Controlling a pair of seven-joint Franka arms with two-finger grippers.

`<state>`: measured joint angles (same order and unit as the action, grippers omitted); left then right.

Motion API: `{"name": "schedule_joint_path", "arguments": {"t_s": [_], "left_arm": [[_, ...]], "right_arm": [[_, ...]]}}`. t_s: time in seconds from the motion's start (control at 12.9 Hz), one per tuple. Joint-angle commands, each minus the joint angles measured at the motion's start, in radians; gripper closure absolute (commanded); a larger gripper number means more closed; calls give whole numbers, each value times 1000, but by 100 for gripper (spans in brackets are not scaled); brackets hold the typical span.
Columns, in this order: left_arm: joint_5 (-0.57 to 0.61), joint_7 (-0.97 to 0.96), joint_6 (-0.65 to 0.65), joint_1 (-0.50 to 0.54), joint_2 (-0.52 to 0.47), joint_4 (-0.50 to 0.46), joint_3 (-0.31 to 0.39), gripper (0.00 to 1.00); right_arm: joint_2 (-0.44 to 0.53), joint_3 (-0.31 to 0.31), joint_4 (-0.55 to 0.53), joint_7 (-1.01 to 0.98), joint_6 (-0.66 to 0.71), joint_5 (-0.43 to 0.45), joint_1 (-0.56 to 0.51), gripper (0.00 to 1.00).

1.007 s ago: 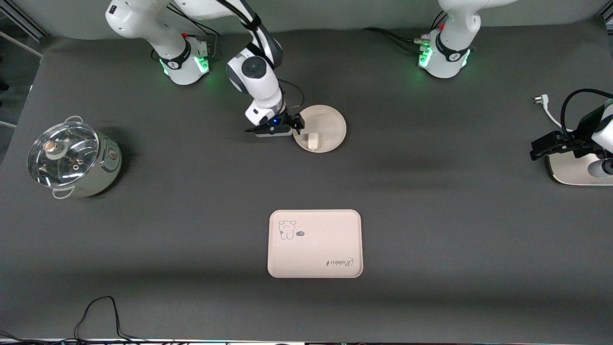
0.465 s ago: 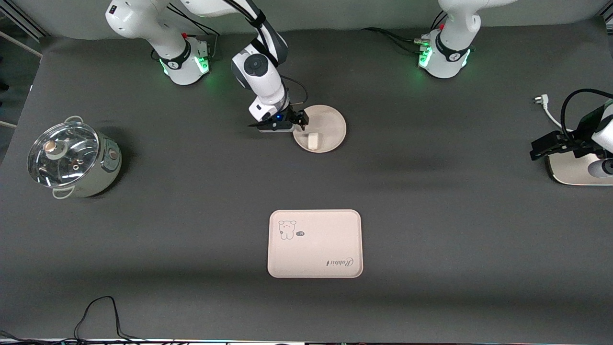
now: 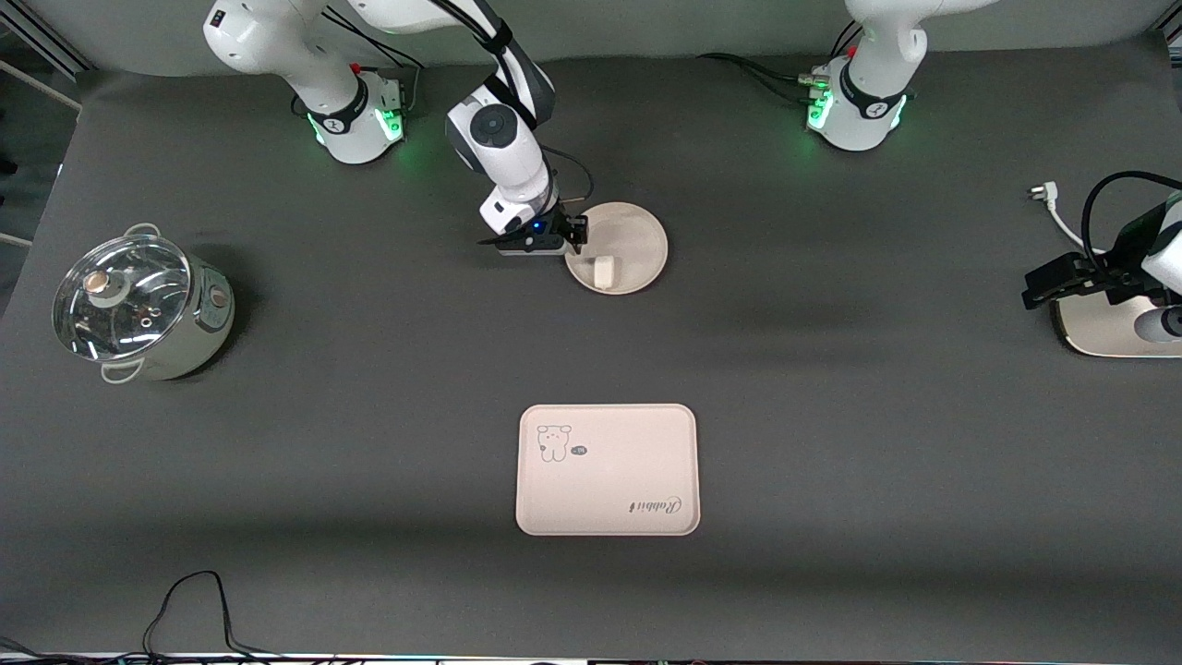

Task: Place bun in plate and plate on tray
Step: 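Close the right gripper on the plate rim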

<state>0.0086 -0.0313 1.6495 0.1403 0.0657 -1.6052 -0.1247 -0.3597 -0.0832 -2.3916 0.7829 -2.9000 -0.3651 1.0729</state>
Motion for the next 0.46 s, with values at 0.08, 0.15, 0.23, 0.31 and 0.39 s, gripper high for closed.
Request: {"name": "schedule_joint_path", "arguments": {"t_s": [0.08,0.15,0.23,0.31,0.39], "left_arm": [[1,8,0,-2,-20,-16,5,0],[1,8,0,-2,-20,-16,5,0],[1,8,0,-2,-20,-16,5,0],[1,8,0,-2,-20,-16,5,0],[1,8,0,-2,-20,-16,5,0]], "right_arm": [[-10,-3,11,-34,-10,-28,12,78],[-10,-3,11,-39,-8,-28,12,83],[-10,-3,12,-39,-5,-28,12,87],[-8,-3,12,-39,-5,-28,12,93],[-8,-3,12,-39,-5,-28,12,99]]}}
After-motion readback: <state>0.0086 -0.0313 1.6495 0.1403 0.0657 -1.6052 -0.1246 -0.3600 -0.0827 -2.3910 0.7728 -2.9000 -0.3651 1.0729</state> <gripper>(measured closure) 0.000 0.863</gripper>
